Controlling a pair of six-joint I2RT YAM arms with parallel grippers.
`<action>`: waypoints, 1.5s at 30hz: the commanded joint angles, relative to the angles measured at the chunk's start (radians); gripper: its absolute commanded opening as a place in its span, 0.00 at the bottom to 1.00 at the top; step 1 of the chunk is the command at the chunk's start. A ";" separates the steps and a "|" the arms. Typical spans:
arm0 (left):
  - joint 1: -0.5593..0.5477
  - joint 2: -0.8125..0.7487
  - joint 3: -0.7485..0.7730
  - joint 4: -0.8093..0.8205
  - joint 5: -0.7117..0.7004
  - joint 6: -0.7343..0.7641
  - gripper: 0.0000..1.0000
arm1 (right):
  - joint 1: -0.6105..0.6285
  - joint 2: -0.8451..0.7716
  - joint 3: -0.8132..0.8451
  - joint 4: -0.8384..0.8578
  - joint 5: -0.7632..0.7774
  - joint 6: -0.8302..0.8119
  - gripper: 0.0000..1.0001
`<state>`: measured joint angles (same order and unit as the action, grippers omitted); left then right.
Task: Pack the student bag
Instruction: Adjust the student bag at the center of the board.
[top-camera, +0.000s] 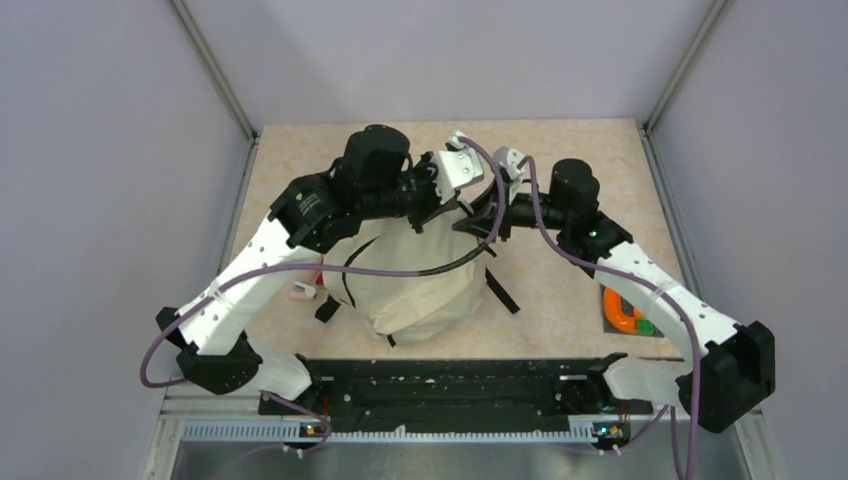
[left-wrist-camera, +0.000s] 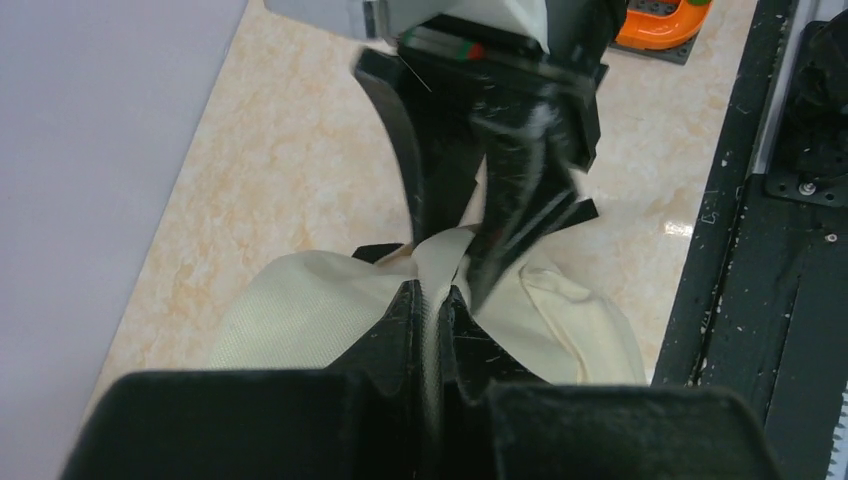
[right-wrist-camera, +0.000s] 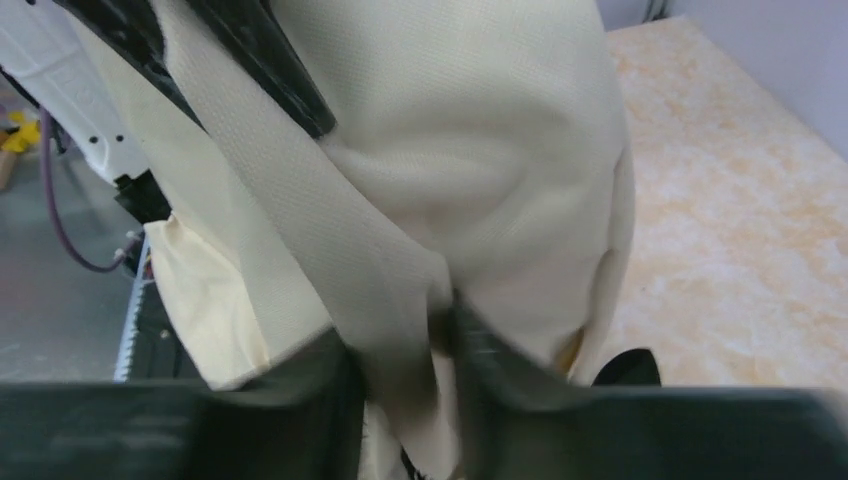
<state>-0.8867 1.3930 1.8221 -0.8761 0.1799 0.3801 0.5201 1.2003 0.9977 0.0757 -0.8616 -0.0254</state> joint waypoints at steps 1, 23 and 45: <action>0.014 0.046 0.194 0.259 0.086 0.012 0.00 | 0.023 -0.061 0.068 0.001 0.119 -0.001 0.14; 0.193 0.291 0.021 0.610 0.006 -0.108 0.85 | 0.023 -0.226 -0.399 0.182 1.025 0.321 0.00; -0.235 -0.622 -0.994 0.774 -0.672 -0.562 0.92 | 0.023 -0.169 -0.320 0.140 1.099 0.311 0.00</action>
<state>-1.1156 0.8230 0.9367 -0.1009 -0.4568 -0.0032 0.5434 1.0214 0.6277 0.2806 0.1841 0.2996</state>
